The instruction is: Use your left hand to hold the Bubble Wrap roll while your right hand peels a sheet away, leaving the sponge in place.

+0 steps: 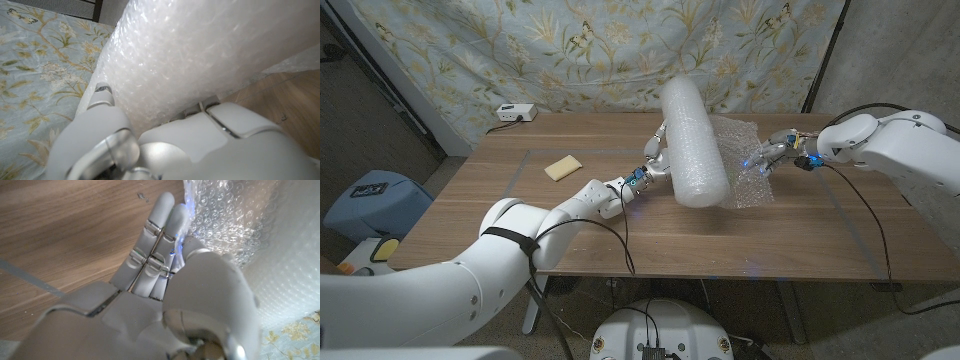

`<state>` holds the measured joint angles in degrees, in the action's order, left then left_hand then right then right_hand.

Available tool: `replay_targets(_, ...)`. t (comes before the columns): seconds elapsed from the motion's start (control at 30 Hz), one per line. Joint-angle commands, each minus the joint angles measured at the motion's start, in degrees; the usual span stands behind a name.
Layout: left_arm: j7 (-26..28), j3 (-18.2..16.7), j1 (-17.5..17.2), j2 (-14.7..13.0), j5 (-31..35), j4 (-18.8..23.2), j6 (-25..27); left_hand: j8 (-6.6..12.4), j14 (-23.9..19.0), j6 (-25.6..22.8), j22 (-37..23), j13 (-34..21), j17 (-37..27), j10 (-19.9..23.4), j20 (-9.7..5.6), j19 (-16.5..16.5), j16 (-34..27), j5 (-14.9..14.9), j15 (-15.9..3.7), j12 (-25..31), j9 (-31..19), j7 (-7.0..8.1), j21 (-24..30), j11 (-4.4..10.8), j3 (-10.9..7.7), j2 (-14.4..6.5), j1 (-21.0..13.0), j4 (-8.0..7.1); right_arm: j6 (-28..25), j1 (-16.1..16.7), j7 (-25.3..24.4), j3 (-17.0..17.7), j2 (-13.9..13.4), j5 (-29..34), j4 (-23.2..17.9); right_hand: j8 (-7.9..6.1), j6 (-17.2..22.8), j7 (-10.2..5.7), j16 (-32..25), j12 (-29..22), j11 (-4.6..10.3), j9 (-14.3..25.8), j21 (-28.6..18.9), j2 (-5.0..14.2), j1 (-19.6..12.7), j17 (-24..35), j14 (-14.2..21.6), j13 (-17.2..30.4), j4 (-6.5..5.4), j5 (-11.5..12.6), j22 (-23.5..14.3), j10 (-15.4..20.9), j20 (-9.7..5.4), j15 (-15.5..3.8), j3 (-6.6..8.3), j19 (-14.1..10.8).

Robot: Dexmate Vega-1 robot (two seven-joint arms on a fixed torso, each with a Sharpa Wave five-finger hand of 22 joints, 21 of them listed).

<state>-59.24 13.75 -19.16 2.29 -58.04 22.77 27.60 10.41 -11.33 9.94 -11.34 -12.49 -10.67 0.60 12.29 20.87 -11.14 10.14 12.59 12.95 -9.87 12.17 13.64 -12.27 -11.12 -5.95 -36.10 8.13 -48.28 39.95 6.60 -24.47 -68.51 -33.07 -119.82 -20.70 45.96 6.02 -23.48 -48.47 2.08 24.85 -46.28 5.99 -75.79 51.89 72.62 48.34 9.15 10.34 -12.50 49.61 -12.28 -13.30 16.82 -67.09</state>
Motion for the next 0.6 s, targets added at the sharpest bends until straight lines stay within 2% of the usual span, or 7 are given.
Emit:
replay_targets(0.03,-0.29,-0.58,1.56,0.11,1.17,-2.66,-1.87,0.05,0.36,6.39,-0.25,-0.14,-0.13,-0.44,-0.01,0.19,0.33,0.01,0.20,-0.14,-0.12,0.31,-0.27,-0.08,0.30,0.15,0.52,-0.20,-0.46,-1.10,0.27,-0.42,0.75,0.28,0.95,0.30,0.68,-0.10,0.42,0.08,-0.02,0.28,-0.53,-0.05,-0.75,0.14,0.71,0.01,0.05,-0.06,-0.14,0.53,-0.04,0.01,-0.23,0.45)
replay_targets(0.33,0.09,-1.79,1.83,0.44,2.37,-3.22,-2.44,0.09,0.52,6.66,-0.25,-0.09,-0.11,-0.37,0.00,-0.05,0.35,0.10,0.22,-0.10,-0.12,0.34,-0.34,-0.05,0.34,-0.06,0.84,-0.27,-0.78,-0.86,-0.23,0.27,0.40,-0.14,1.03,0.34,0.80,-0.13,0.55,0.20,-0.01,0.34,-0.96,-0.05,-0.88,0.25,0.85,0.07,0.05,-0.08,-0.09,0.58,-0.04,0.02,-0.25,0.62)
replay_targets(0.57,-0.14,-2.41,1.98,0.64,3.60,-3.34,-2.59,0.05,0.81,7.47,-0.25,-0.02,-0.13,-0.13,-0.01,-0.24,0.34,0.09,0.22,-0.06,-0.12,0.29,-0.35,-0.04,0.59,0.07,1.33,-0.27,0.24,0.52,-0.80,1.52,-0.58,-0.72,0.84,0.47,0.84,-0.07,0.73,0.39,-0.04,0.32,-1.37,-0.04,-0.97,0.31,0.94,0.06,0.03,-0.08,-0.03,0.55,-0.04,0.01,-0.28,0.81)
replay_targets(0.6,-0.18,-2.55,1.98,0.70,3.71,-3.37,-2.57,-0.19,1.09,8.73,-0.25,0.01,-0.11,-0.11,-0.02,-0.40,0.38,0.09,0.21,-0.10,-0.10,-0.65,-0.38,-0.04,0.74,0.30,1.47,-0.22,-0.33,0.52,-1.03,1.69,-0.51,-1.03,0.77,0.49,0.89,-0.11,0.84,0.40,0.07,0.30,-1.46,-0.02,-0.97,0.25,0.91,0.13,0.01,-0.08,-0.02,0.51,-0.03,0.03,-0.29,0.84)
